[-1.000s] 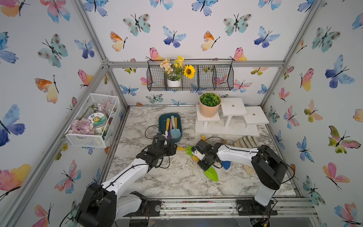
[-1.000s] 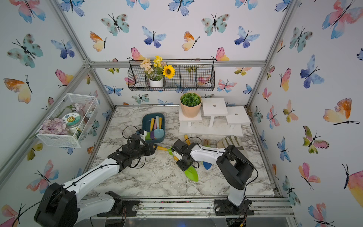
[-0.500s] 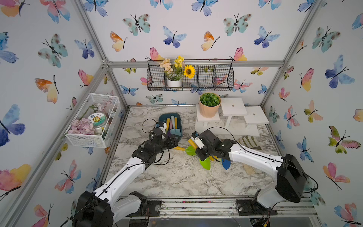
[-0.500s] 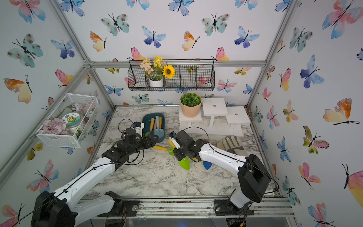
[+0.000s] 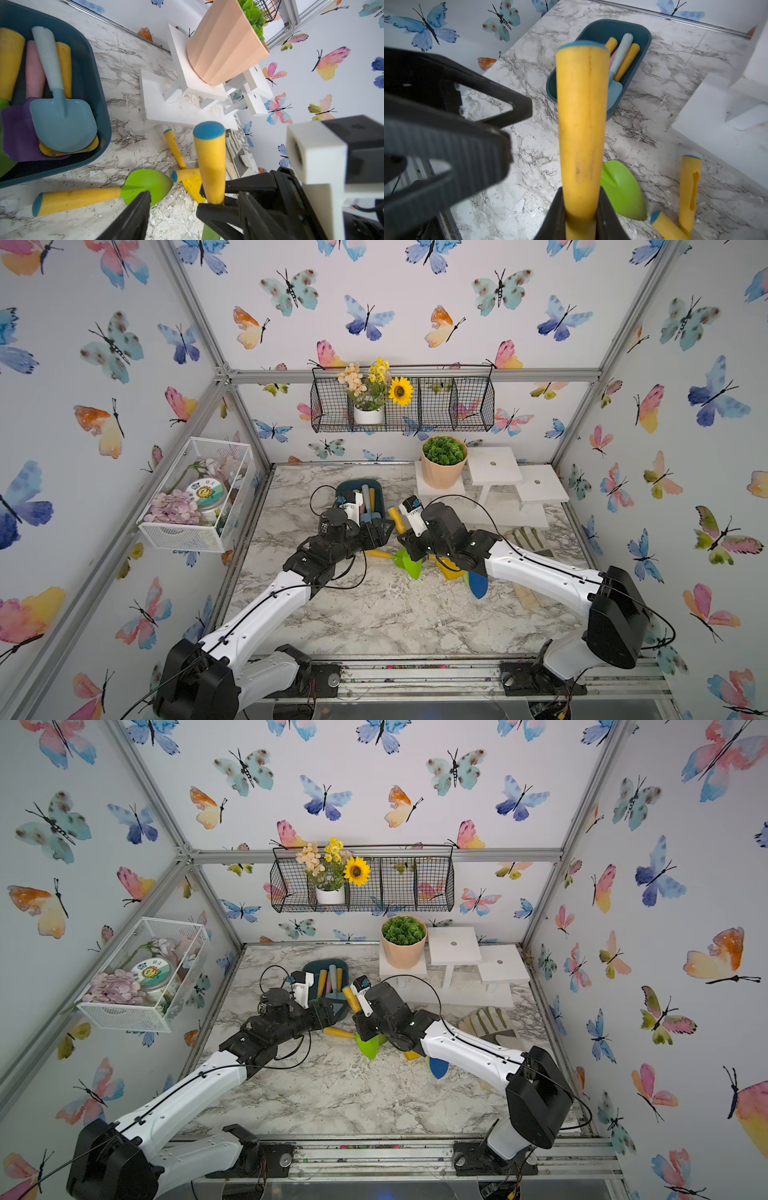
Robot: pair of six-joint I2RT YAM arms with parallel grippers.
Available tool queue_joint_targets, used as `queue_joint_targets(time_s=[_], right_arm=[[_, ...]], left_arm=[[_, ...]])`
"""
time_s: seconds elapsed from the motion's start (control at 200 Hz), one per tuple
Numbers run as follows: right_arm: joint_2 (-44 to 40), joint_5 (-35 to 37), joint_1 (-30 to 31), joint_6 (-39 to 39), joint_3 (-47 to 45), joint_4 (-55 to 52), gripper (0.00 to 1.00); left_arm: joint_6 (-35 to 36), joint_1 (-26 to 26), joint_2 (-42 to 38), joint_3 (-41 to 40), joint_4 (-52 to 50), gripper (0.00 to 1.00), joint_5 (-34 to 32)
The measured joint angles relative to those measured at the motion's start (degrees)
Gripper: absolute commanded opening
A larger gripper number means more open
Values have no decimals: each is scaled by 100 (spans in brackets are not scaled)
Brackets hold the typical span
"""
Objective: Put the shovel into the storage box
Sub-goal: Place the shovel in the storage box.
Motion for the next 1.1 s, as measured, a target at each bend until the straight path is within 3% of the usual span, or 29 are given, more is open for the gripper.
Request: queue_joint_targets(time_s=[0.215, 0.461, 0.621, 0.751, 0.911, 1.101], right_arm=[[85, -168, 0, 103, 0, 184, 10], [90, -205, -7, 195, 0, 304, 10], [90, -208, -2, 243, 0, 378, 11], [90, -208, -7, 264, 0, 407, 22], [90, -205, -4, 264, 0, 411, 38], [76, -162, -7, 245, 0, 444, 41]], left_arm=[[-59, -87, 407, 275, 243, 64, 72], [-66, -179, 763, 538, 437, 47, 116], [-33, -186, 828, 546, 444, 26, 107], [-22, -181, 828, 564, 431, 6, 85], [63, -192, 881, 765, 184, 0, 57], [321, 13, 1156, 1346, -428, 0, 55]])
